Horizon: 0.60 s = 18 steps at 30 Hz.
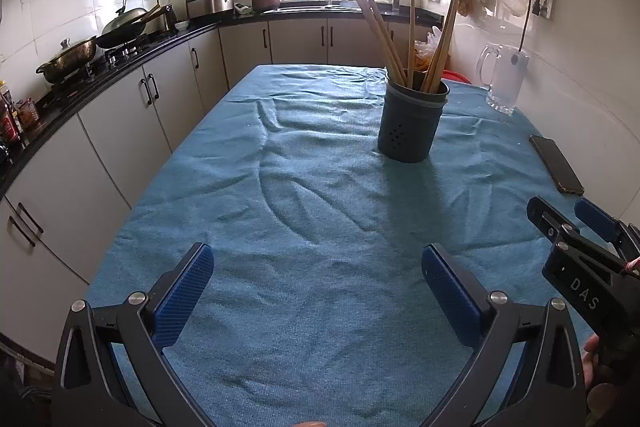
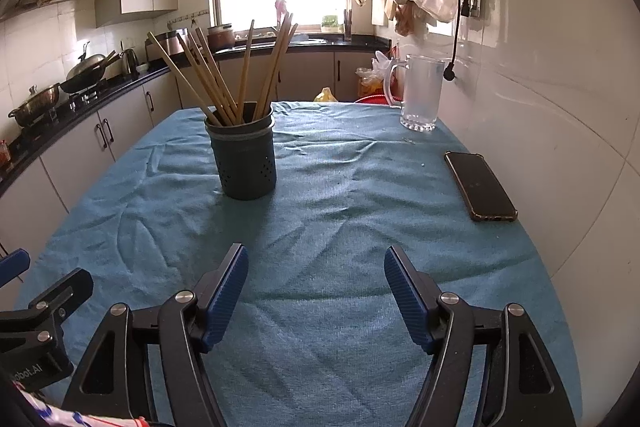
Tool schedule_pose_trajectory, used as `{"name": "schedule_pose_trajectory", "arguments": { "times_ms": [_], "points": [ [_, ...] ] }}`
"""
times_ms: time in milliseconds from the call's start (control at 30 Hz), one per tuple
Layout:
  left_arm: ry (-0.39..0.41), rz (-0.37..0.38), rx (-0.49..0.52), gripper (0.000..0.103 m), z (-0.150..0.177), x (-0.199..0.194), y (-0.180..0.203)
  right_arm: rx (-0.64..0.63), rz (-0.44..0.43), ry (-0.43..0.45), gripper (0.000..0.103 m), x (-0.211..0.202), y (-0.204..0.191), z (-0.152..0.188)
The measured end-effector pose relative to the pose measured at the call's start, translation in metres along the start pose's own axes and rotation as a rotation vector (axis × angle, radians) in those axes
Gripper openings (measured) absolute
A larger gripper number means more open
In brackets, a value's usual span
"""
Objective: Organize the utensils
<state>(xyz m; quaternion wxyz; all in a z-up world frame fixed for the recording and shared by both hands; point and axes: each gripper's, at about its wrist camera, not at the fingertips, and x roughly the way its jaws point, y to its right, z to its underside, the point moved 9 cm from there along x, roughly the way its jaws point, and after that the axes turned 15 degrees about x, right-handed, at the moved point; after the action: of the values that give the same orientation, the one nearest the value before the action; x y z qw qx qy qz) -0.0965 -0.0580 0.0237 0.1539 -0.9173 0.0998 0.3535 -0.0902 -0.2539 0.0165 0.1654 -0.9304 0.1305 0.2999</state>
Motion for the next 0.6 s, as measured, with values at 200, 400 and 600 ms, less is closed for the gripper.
{"name": "schedule_pose_trajectory", "arguments": {
  "times_ms": [200, 400, 600],
  "points": [
    [-0.001, -0.023, -0.017, 0.103, -0.002, 0.004, -0.015, -0.020, 0.020, -0.026, 0.075, 0.005, 0.001, 0.004],
    [-0.023, -0.051, -0.024, 0.103, -0.001, 0.013, -0.027, -0.044, 0.017, -0.042, 0.075, 0.010, 0.000, 0.003],
    [-0.059, -0.033, -0.025, 0.103, 0.000, 0.027, -0.026, -0.077, 0.024, -0.070, 0.075, 0.019, -0.001, 0.003]
  ]
}}
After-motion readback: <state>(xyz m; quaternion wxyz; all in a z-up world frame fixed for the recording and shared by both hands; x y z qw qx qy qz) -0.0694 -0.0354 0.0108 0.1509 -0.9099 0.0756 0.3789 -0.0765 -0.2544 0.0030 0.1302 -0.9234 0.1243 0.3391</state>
